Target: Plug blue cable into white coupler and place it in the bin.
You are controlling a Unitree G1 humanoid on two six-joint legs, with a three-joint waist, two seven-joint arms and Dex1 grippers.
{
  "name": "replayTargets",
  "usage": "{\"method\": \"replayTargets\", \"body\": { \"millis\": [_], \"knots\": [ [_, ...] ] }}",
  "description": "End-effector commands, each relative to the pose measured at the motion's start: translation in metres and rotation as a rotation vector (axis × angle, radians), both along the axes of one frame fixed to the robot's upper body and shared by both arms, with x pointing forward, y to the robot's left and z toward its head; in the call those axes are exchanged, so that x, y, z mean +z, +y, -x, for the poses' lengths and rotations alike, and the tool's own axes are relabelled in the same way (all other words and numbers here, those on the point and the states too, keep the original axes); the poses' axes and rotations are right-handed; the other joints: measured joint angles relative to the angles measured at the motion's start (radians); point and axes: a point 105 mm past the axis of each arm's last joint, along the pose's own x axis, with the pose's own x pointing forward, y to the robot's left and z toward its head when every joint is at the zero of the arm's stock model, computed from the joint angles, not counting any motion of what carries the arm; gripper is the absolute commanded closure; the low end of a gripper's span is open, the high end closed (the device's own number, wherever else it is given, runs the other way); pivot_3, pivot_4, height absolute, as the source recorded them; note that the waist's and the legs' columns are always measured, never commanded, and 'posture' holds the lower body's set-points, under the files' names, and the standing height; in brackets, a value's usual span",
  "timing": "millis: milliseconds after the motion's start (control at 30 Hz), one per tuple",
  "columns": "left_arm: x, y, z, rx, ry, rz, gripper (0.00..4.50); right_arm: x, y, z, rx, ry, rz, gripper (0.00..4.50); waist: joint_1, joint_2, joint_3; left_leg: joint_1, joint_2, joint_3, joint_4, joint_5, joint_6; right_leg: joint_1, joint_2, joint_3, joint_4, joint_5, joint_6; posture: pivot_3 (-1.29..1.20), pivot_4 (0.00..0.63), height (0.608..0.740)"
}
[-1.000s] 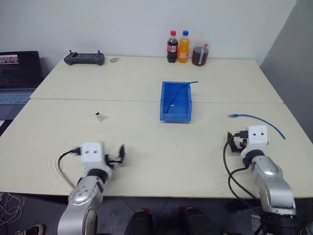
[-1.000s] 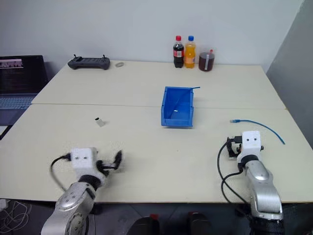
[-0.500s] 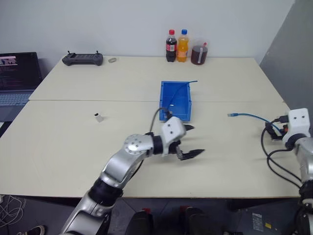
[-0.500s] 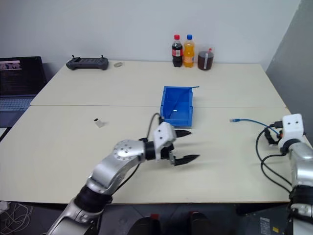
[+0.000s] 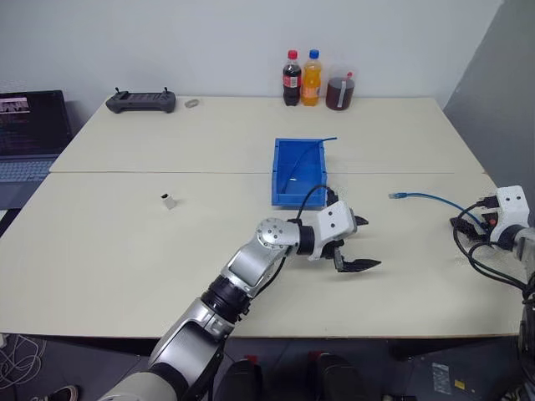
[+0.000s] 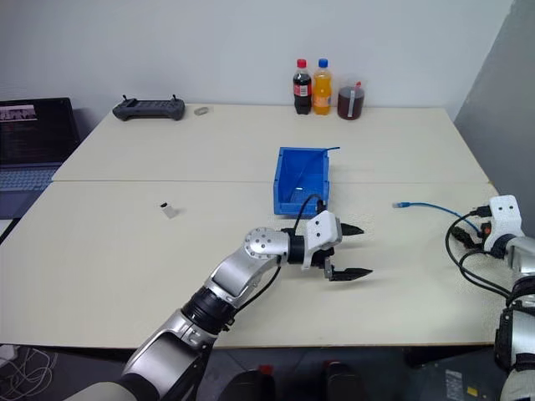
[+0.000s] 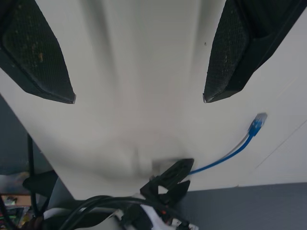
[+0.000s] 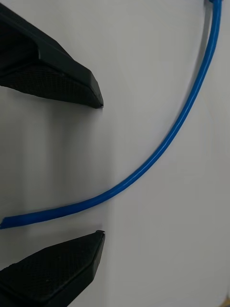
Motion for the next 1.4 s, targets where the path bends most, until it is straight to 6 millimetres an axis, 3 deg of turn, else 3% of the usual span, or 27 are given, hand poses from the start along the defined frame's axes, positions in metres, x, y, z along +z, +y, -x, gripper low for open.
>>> {"method": "replayTargets", "body": {
  "millis": [33,600,800,1000,1133,1267,1333,1400],
  "knots": [
    [0.016,0.003,-0.003,0.005,-0.027,0.039,0.0,-0.003,-0.007,0.005,-0.056,0.019,-0.056,0.33,0.0,0.0,0.0,0.0,0.0,0.0,0.0,0.0,0.0,0.0,0.0,0.0,0.0,0.0,0.0,0.0,0.15,0.74],
    [0.022,0.005,-0.012,0.018,-0.027,0.046,0.0,-0.008,0.001,0.007,0.024,0.052,-0.043,4.38,0.004,0.0,0.0,0.0,-0.001,0.0,0.001,0.0,0.0,0.001,0.0,0.0,0.0,0.001,0.001,0.0,0.15,0.74],
    [0.014,0.017,-0.014,0.039,-0.047,0.009,0.0,-0.012,-0.005,0.012,0.087,0.084,0.158,4.45,0.005,0.0,0.0,0.0,0.0,-0.001,0.001,0.0,0.0,0.001,0.0,-0.001,0.0,0.0,0.001,0.0,0.15,0.74],
    [0.011,0.046,-0.002,0.113,-0.057,0.028,0.0,0.018,0.019,0.012,0.287,0.0,0.208,4.45,0.005,0.001,0.0,-0.001,0.0,-0.001,0.001,0.0,0.0,0.0,-0.001,-0.002,0.0,0.0,0.001,0.0,0.15,0.74],
    [0.014,0.084,0.015,0.25,-0.053,0.082,0.0,0.049,0.051,0.026,0.436,-0.024,0.149,4.45,0.0,0.004,0.0,-0.001,0.002,-0.002,0.0,0.0,-0.001,-0.001,-0.001,-0.001,0.0,0.0,0.001,0.0,0.15,0.74],
    [0.01,0.112,0.026,0.384,-0.049,0.101,0.0,0.064,0.083,0.041,0.559,-0.016,0.067,4.45,0.002,0.006,0.0,0.0,0.002,-0.003,0.001,0.0,0.0,0.0,-0.001,-0.003,0.002,0.0,0.001,0.0,0.15,0.74],
    [-0.003,0.139,0.043,0.5,-0.019,0.084,0.0,0.078,0.121,0.039,0.653,-0.075,-0.04,4.45,-0.001,0.005,0.0,0.001,0.002,-0.004,0.001,0.0,0.0,0.002,-0.001,-0.004,0.001,-0.001,0.003,0.0,0.15,0.74],
    [-0.012,0.156,0.065,0.594,0.024,0.066,0.0,0.079,0.16,0.032,0.703,-0.115,-0.092,4.45,-0.017,0.002,0.0,0.002,0.004,-0.003,0.0,0.0,0.0,0.001,0.0,-0.002,0.001,-0.002,0.005,0.0,0.15,0.74]
  ]
}}
